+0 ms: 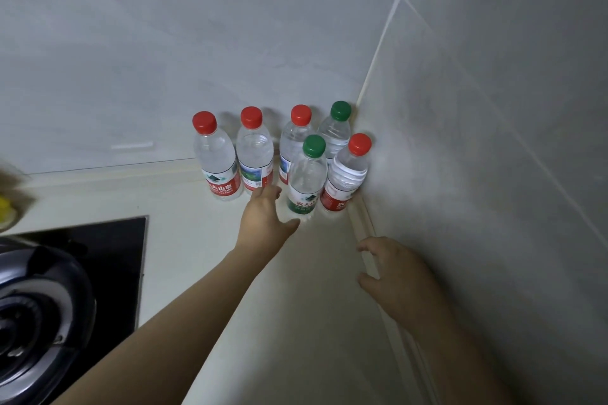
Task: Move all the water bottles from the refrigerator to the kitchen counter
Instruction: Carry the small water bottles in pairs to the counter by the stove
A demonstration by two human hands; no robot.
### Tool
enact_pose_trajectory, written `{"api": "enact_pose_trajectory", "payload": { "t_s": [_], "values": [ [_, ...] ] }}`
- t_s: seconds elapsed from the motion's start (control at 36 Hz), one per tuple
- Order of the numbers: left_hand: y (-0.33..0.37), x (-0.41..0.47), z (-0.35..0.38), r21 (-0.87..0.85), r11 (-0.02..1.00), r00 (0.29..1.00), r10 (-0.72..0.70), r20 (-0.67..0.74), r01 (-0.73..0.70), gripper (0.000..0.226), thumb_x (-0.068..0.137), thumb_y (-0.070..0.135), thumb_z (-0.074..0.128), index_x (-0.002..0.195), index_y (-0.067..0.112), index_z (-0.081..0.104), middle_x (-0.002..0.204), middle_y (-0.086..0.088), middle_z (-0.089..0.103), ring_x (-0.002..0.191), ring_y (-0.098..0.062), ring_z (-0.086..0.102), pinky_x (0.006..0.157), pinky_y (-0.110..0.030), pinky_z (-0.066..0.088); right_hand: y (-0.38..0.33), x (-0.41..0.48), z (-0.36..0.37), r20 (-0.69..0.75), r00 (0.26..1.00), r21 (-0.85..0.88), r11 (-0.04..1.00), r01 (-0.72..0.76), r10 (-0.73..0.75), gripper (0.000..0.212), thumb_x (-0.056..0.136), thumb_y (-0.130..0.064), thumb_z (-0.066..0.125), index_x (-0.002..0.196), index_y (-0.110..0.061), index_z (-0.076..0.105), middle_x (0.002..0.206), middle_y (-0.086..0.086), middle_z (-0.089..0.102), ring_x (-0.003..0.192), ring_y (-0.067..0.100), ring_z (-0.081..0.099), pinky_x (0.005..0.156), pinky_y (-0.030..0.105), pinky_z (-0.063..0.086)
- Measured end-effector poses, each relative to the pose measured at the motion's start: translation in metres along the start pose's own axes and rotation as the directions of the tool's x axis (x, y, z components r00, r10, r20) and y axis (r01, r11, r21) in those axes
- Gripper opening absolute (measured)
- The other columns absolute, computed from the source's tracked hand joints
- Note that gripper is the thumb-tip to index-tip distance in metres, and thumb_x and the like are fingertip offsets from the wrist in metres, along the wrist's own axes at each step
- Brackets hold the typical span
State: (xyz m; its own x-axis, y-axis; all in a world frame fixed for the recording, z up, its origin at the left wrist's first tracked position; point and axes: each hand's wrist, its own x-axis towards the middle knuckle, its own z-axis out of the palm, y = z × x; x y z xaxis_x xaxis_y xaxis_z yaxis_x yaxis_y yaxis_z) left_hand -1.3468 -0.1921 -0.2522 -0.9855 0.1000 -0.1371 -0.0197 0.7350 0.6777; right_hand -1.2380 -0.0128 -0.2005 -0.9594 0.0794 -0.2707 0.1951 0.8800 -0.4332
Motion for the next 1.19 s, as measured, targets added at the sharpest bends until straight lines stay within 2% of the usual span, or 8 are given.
{"api": "enact_pose_trajectory", "payload": {
  "t_s": [0.14, 0.25, 0.39, 0.72, 0.86, 1.0, 1.11, 1.19],
  "values": [
    [-0.005, -0.036, -0.027, 0.048, 0.991, 0.992, 0.123, 0.019, -0.124, 0.061, 0.078, 0.022, 0.075, 0.132, 0.013, 0.049, 0.132, -0.003, 0.051, 0.116, -0.017, 0.052, 0.094, -0.019, 0.037, -0.017, -0.008, -0.004, -0.012, 1.0, -0.02, 1.0, 0.019, -0.02, 0.043, 0.082, -0.021, 0.066, 0.124, -0.023, 0.058, 0.129, -0.005, 0.057, 0.119, 0.012, 0.052, 0.096, 0.019, 0.034],
    [-0.009, -0.065, -0.053, 0.05, 0.978, 0.979, 0.199, 0.036, -0.2, 0.058, 0.08, 0.023, 0.072, 0.132, 0.012, 0.049, 0.13, -0.002, 0.052, 0.117, -0.016, 0.052, 0.091, -0.012, 0.032, -0.034, -0.019, -0.008, -0.035, 0.995, -0.05, 0.994, 0.094, -0.096, 0.041, 0.08, -0.017, 0.068, 0.121, -0.018, 0.061, 0.126, -0.004, 0.059, 0.117, 0.013, 0.053, 0.089, 0.01, 0.027],
    [-0.016, -0.1, -0.091, 0.076, 0.958, 0.961, 0.276, 0.036, -0.278, 0.055, 0.079, 0.021, 0.072, 0.129, 0.011, 0.051, 0.126, -0.004, 0.054, 0.114, -0.017, 0.053, 0.09, -0.012, 0.032, -0.07, -0.033, -0.016, -0.034, 0.982, -0.102, 0.978, 0.183, -0.187, 0.041, 0.081, -0.02, 0.065, 0.121, -0.021, 0.06, 0.126, -0.007, 0.059, 0.118, 0.01, 0.052, 0.096, 0.018, 0.034],
    [-0.044, -0.197, -0.187, 0.096, 0.927, 0.916, 0.373, -0.15, -0.362, 0.05, 0.081, 0.026, 0.071, 0.127, 0.019, 0.053, 0.121, 0.01, 0.055, 0.112, -0.005, 0.051, 0.088, 0.001, 0.026, -0.175, -0.091, -0.031, -0.078, 0.893, -0.141, 0.892, 0.43, -0.443, 0.039, 0.084, -0.031, 0.066, 0.122, -0.031, 0.057, 0.121, -0.018, 0.055, 0.112, 0.004, 0.052, 0.094, 0.019, 0.038],
    [-0.058, -0.234, -0.224, 0.129, 0.937, 0.9, 0.348, -0.261, -0.325, 0.05, 0.076, 0.036, 0.063, 0.123, 0.019, 0.057, 0.118, 0.01, 0.059, 0.107, 0.0, 0.051, 0.089, -0.007, 0.034, -0.212, -0.111, -0.033, -0.076, 0.826, -0.146, 0.826, 0.544, -0.558, 0.041, 0.083, -0.03, 0.066, 0.122, -0.035, 0.056, 0.118, -0.023, 0.053, 0.109, 0.0, 0.05, 0.09, 0.017, 0.037],
    [-0.066, -0.273, -0.253, 0.158, 0.961, 0.875, 0.272, -0.4, -0.226, 0.046, 0.075, 0.025, 0.073, 0.119, 0.017, 0.06, 0.111, 0.009, 0.061, 0.101, -0.002, 0.053, 0.087, -0.007, 0.037, -0.245, -0.119, -0.034, -0.039, 0.733, -0.129, 0.731, 0.67, -0.679, 0.038, 0.083, -0.03, 0.066, 0.12, -0.035, 0.057, 0.109, -0.028, 0.049, 0.094, -0.012, 0.045, 0.082, 0.004, 0.032],
    [-0.067, -0.307, -0.26, 0.163, 0.98, 0.858, 0.181, -0.482, -0.115, 0.047, 0.077, 0.026, 0.072, 0.122, 0.024, 0.057, 0.116, 0.016, 0.057, 0.106, 0.002, 0.053, 0.091, -0.009, 0.039, -0.267, -0.124, -0.032, 0.019, 0.645, -0.084, 0.641, 0.763, -0.764, 0.037, 0.084, -0.03, 0.066, 0.12, -0.035, 0.057, 0.111, -0.029, 0.047, 0.109, -0.007, 0.046, 0.089, 0.008, 0.033],
    [-0.064, -0.334, -0.256, 0.153, 0.988, 0.826, 0.103, -0.555, -0.02, 0.045, 0.078, 0.028, 0.071, 0.12, 0.028, 0.056, 0.115, 0.02, 0.055, 0.106, 0.003, 0.052, 0.09, -0.005, 0.036, -0.278, -0.128, -0.028, 0.075, 0.575, -0.034, 0.574, 0.818, -0.815, 0.035, 0.085, -0.031, 0.066, 0.119, -0.036, 0.057, 0.108, -0.029, 0.048, 0.106, -0.006, 0.047, 0.087, 0.007, 0.035]
  ]
}}
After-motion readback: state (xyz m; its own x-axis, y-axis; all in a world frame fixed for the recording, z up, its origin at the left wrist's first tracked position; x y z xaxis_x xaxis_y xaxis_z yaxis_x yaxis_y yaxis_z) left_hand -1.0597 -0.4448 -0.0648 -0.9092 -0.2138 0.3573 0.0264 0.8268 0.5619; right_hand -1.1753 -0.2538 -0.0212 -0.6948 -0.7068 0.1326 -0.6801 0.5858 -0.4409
